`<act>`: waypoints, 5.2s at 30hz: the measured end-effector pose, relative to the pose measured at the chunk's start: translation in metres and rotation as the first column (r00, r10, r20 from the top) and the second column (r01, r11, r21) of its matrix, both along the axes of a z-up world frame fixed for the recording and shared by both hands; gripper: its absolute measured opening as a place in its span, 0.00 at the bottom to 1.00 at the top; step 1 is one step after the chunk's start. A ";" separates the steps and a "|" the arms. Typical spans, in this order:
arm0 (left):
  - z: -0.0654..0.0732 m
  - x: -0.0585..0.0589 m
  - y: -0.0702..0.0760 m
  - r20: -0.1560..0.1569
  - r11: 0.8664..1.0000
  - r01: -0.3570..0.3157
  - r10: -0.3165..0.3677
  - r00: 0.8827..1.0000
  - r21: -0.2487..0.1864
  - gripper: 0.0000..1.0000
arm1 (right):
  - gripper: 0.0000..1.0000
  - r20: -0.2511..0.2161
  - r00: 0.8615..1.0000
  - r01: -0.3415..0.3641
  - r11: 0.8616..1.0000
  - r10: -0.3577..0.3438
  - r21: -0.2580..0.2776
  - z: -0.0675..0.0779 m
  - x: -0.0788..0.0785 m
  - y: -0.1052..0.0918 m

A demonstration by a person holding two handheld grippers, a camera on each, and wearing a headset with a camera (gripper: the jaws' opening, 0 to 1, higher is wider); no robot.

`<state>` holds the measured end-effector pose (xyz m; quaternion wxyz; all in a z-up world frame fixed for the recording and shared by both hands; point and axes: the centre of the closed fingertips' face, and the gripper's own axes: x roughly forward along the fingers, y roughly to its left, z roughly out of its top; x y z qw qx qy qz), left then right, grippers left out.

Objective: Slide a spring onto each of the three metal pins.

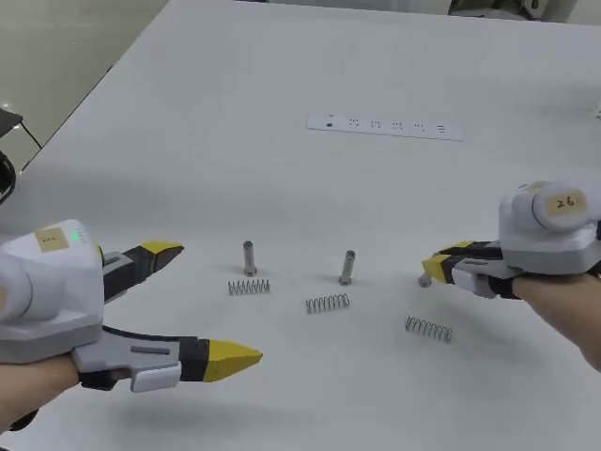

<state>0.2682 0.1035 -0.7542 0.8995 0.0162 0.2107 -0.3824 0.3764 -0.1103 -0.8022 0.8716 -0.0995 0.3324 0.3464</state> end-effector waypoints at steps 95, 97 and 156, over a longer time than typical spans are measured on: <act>-0.001 -0.016 -0.012 -0.005 0.997 0.079 -0.079 0.997 -0.019 0.98 | 0.09 -0.111 0.852 -0.523 0.818 0.512 -0.239 -0.052 -0.080 -0.007; 0.000 -0.016 -0.015 -0.005 0.996 0.086 -0.087 0.996 -0.026 0.98 | 0.09 -0.113 0.849 -0.527 0.815 0.516 -0.241 -0.053 -0.080 -0.007; -0.005 -0.010 -0.130 0.020 0.890 0.448 -0.448 0.894 -0.080 0.28 | 0.08 0.037 0.620 -0.758 0.611 0.783 -0.230 0.033 -0.127 0.075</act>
